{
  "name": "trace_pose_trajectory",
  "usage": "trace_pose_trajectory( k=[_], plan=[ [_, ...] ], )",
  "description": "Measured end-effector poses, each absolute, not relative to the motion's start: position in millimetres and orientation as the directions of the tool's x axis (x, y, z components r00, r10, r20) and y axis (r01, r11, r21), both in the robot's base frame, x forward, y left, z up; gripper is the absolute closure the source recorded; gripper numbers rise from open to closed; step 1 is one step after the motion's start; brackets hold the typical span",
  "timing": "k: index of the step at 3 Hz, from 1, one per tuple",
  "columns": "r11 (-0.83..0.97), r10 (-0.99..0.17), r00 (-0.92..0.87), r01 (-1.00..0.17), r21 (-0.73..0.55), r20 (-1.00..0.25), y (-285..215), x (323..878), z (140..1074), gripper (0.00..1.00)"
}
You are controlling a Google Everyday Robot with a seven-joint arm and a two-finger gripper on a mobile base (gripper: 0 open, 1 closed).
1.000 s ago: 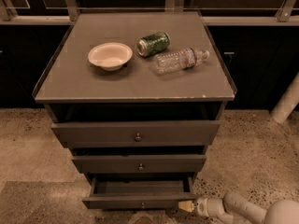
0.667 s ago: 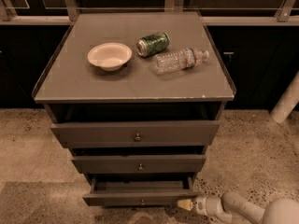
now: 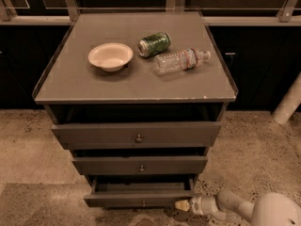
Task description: Close bottom drawer
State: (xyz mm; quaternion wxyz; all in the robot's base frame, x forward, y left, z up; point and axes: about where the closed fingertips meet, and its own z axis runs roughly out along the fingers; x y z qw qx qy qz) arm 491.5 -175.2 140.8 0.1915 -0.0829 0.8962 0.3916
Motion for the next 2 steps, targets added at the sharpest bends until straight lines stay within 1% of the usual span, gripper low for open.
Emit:
trace_pose_trajectory(
  k=[2],
  plan=[
    [0.696, -0.049, -0.878, -0.372, 0.614, -0.477, -146, 516, 134, 1.00]
  ],
)
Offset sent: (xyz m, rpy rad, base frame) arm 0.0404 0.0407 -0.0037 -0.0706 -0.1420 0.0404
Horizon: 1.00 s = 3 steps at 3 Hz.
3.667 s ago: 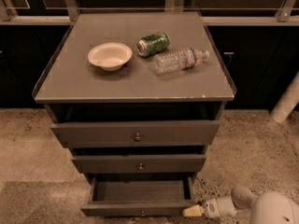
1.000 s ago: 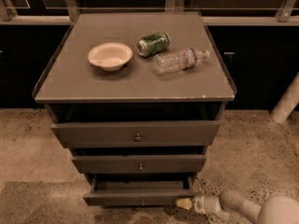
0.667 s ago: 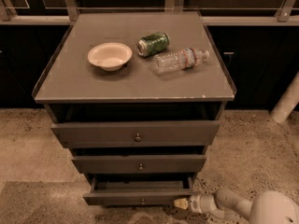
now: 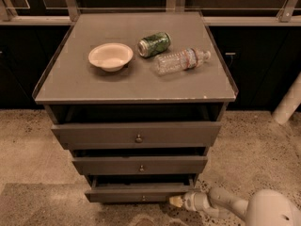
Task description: Close bottom drawer
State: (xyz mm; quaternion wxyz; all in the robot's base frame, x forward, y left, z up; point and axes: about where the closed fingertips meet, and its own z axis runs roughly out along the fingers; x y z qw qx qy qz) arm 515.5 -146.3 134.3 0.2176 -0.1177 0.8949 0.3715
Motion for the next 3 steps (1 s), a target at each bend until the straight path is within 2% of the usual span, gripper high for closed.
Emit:
trace_pose_trajectory(
  k=[3],
  plan=[
    [0.744, -0.092, -0.784, -0.464, 0.480, -0.614, -130, 568, 146, 1.00]
  ],
)
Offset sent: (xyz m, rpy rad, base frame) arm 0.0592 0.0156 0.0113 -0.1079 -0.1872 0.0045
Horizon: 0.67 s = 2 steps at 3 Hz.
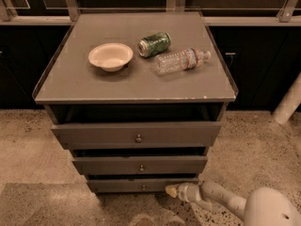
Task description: Close bottom drawer
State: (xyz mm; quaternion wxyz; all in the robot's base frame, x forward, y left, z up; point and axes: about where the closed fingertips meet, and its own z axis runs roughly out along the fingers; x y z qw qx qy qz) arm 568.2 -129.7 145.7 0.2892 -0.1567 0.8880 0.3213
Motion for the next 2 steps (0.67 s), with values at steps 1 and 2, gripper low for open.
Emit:
trace_pose_trajectory(
  k=[1, 2],
  plan=[
    [0.754, -0.093, -0.778, -0.463, 0.467, -0.621, -130.5, 572.0, 144.0, 1.00],
    [0.751, -0.088, -0.790, -0.453, 0.480, -0.607, -132.8, 571.2, 142.4, 1.00]
  ],
)
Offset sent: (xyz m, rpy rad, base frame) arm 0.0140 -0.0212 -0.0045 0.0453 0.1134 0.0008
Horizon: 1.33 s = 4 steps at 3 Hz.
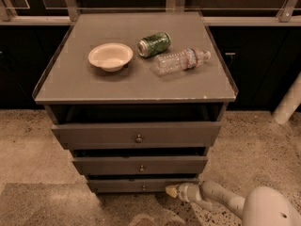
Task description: Close bottom drawer
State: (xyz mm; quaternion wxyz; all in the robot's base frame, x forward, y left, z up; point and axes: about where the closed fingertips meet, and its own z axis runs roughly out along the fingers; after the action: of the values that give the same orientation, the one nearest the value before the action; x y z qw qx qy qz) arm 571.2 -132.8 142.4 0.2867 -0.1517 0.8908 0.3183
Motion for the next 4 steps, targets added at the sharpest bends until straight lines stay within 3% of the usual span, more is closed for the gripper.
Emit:
trace_pose_trajectory(
  k=[2, 3, 4],
  plan=[
    [0.752, -0.082, -0.794, -0.446, 0.486, -0.602, -138, 570, 150, 1.00],
    [0.759, -0.008, -0.853, -0.346, 0.552, -0.522, -186, 556, 177, 1.00],
    [0.766, 0.065, -0.929, -0.188, 0.615, -0.365, -245, 540, 190, 1.00]
  ],
)
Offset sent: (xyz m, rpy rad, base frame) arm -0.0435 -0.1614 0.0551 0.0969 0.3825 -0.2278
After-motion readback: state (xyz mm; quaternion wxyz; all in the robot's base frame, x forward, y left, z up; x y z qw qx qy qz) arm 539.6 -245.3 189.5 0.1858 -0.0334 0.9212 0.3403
